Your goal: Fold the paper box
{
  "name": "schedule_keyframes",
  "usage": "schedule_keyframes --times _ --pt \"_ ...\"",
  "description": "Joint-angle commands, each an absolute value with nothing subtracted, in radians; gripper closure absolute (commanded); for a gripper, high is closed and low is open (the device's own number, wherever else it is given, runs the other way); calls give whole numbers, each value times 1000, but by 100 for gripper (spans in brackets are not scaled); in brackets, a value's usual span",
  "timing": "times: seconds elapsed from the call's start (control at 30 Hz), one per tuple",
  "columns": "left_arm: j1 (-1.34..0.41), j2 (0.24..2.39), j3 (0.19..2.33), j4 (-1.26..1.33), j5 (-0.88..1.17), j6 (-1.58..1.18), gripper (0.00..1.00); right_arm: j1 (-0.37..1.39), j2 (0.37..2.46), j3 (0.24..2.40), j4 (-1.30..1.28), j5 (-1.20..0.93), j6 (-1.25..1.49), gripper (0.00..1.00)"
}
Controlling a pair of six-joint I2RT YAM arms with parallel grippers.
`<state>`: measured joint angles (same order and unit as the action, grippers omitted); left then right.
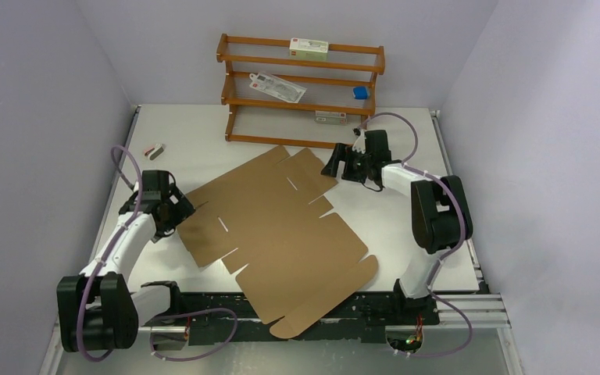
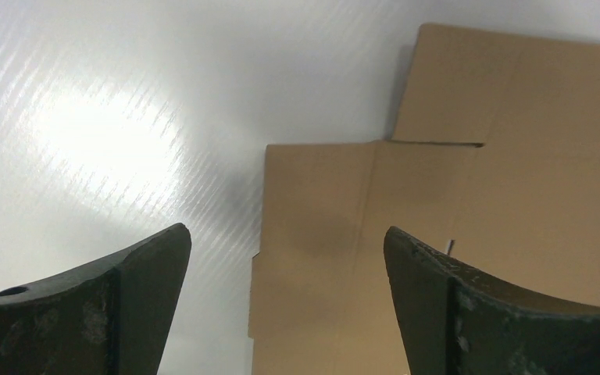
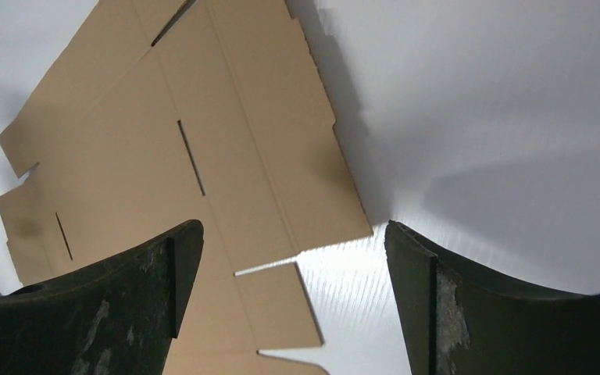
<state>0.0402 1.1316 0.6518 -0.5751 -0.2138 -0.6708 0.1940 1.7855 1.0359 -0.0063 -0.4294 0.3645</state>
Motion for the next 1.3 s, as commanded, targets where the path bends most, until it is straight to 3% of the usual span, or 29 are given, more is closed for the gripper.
schedule_keyframes --times 0.0,0.27,0.33,0.53,0.6,0.7,1.27 --pt "62 1107 614 -571 -156 -695 1 175 1864 1080 76 -484 388 11" --pt "68 1193 601 -513 -69 -676 2 169 1985 1116 110 -583 395 22" --pt "69 1203 602 -494 -54 -673 1 164 1991 1099 133 -611 410 33" --pt "69 1264 657 -476 -10 -603 2 127 1915 1007 172 -620 433 84" --pt "69 1279 675 -470 5 -588 1 110 1869 964 179 -613 442 94" --pt "70 1297 702 -452 41 -569 2 96 1792 898 179 -585 449 100" --pt "69 1379 851 -432 148 -431 2 73 1246 600 -118 -183 552 100"
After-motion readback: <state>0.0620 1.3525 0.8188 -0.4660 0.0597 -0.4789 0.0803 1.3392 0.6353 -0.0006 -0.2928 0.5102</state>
